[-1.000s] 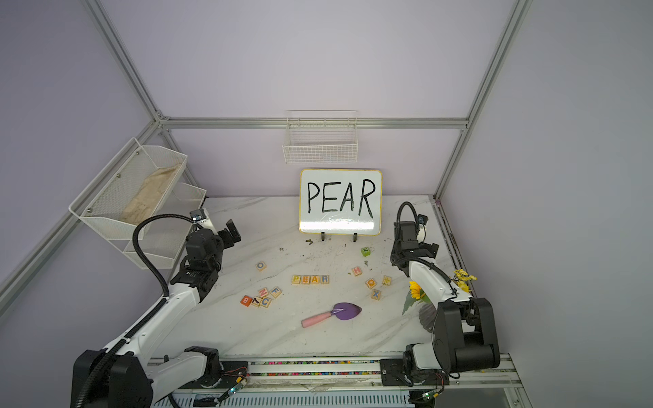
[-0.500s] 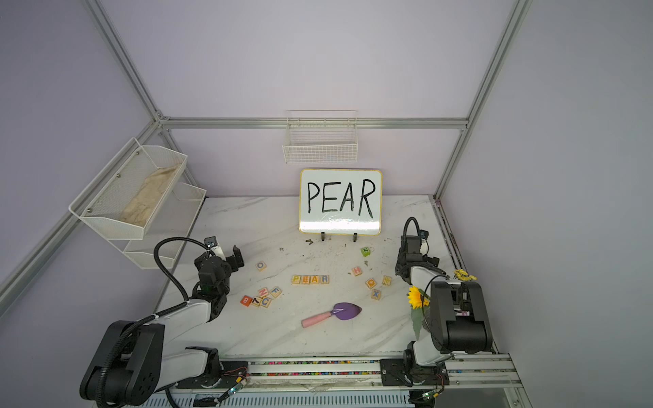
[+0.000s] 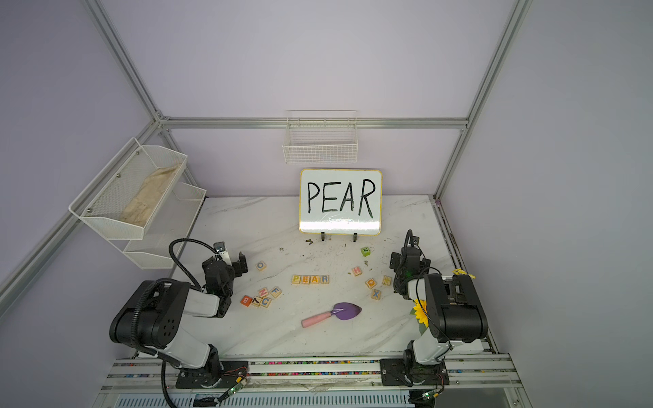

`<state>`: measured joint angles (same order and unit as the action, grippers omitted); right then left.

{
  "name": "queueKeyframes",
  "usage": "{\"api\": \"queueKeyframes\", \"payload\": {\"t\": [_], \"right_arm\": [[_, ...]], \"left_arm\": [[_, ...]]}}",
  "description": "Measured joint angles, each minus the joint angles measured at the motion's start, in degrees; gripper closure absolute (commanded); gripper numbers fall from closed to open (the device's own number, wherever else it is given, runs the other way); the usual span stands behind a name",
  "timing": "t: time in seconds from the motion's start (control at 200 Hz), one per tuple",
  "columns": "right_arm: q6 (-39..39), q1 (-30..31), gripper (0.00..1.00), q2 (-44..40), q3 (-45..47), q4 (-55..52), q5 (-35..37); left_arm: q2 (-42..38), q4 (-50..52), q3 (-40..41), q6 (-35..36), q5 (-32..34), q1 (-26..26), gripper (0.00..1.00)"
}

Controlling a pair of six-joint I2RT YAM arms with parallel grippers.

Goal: Spell the uppercase word “pear” with letter blocks
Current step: Reset both arms

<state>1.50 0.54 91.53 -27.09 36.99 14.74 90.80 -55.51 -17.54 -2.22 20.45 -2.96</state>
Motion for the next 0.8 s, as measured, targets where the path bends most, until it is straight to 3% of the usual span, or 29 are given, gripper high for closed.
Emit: {"api": "queueKeyframes", "payload": {"t": [0.25, 0.615, 0.8], "right_arm": [[3.21, 0.02, 0.03, 0.63, -1.6, 0.57, -7.58], [3.93, 0.0, 0.03, -2.14, 3.82, 6.1, -14.49], [2.43, 1.05, 0.03, 6.6, 4.28, 18.32, -16.68]], "left_arm": [[-0.02, 1.11, -0.04, 0.5, -2.29, 0.2, 0.0], [-0.02, 1.2, -0.04, 0.55, -2.93, 0.33, 0.0], [-0.02, 1.22, -0.04, 0.55, -2.97, 0.33, 0.0]]}}
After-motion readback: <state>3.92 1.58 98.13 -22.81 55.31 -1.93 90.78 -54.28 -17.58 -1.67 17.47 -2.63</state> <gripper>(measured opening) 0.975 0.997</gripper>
